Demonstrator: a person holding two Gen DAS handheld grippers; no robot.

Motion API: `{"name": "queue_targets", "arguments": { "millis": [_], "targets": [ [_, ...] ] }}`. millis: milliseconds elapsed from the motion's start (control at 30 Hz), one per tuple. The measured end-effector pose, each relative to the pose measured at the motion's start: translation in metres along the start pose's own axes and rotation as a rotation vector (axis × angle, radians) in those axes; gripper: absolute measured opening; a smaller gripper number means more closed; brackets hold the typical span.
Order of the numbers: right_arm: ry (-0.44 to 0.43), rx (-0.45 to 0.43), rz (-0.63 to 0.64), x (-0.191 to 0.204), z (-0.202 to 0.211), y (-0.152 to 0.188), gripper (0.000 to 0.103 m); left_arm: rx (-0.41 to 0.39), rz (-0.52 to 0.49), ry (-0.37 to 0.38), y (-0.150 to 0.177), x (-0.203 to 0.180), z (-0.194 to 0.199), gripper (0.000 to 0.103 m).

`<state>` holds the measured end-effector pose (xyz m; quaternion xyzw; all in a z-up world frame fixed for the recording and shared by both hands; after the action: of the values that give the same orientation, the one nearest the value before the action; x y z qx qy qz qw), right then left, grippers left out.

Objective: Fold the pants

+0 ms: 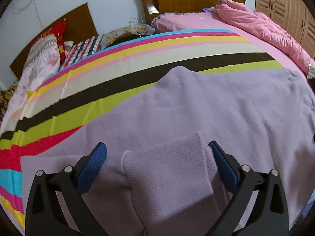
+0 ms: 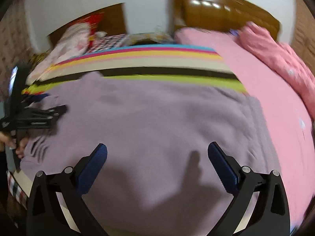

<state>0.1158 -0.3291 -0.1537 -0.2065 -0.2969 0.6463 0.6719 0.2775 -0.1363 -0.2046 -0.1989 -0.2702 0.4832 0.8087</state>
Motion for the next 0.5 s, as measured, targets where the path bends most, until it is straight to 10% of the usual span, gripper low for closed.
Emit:
{"name": "queue_targets", "arguments": {
  "millis": [167, 500],
  "targets": [
    [0.007, 0.130, 0.142, 0.035, -0.057, -0.016, 0.098, 0.000, -0.001, -0.007, -0.001, -0.001, 0.000, 0.102],
    [0.029, 0.080, -0.054, -0.004, -0.023, -0.030, 0.098, 0.011, 0.010, 0.008, 0.000, -0.002, 0.000, 0.102]
  ]
}}
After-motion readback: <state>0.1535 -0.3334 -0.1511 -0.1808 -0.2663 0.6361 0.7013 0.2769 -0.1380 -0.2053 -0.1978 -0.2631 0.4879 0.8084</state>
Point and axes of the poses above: each gripper's, at about its wrist camera, not at the fingertips, and z roughly against the way its jaws point, x to its left, y to its underside, the point moved 9 cm from there along -z, roughly the way its jaws point, and after that the axes turned 9 degrees about -y, right-handed, at the moved point
